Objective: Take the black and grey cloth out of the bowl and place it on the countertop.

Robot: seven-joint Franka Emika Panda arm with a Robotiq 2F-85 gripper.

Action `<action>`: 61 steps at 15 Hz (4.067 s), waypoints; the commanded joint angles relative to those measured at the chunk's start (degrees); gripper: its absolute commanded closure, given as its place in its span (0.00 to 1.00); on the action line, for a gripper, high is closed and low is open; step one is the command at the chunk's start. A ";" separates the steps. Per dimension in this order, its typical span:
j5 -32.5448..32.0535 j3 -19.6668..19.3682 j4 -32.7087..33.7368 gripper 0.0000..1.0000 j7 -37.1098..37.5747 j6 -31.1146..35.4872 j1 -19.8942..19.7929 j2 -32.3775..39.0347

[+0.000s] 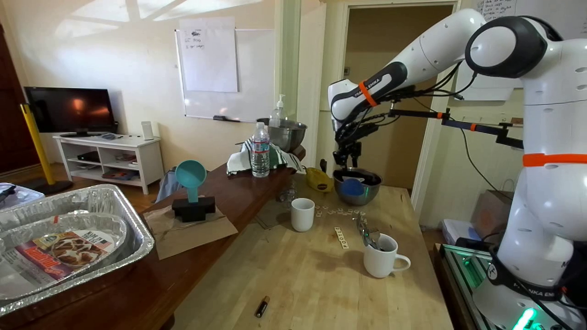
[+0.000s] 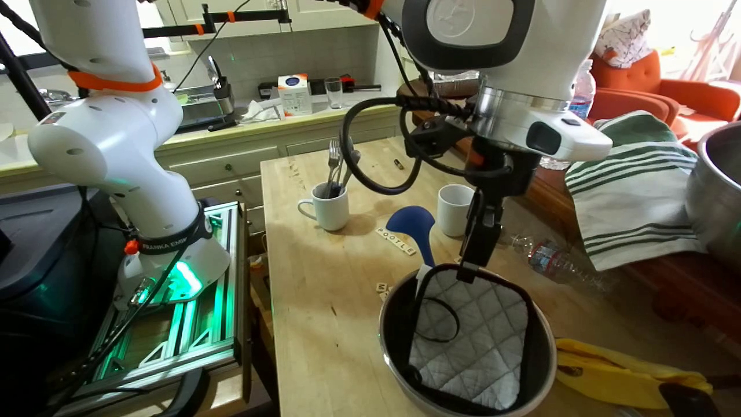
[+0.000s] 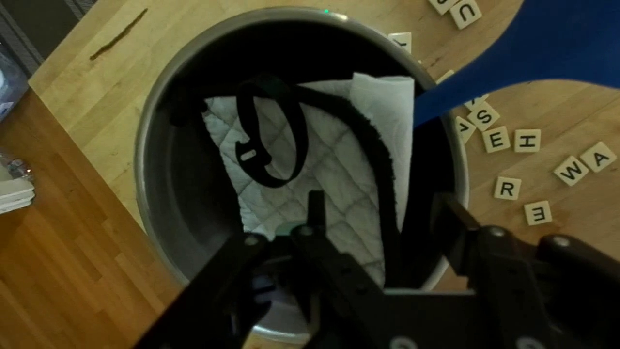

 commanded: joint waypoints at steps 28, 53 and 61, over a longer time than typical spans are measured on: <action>-1.57 0.06 4.52 0.98 0.06 -0.72 -0.02 -14.17; -16.40 14.57 -9.80 0.98 -2.06 5.94 9.72 -25.48; -20.73 22.64 -7.72 0.98 -4.91 9.90 17.02 -22.43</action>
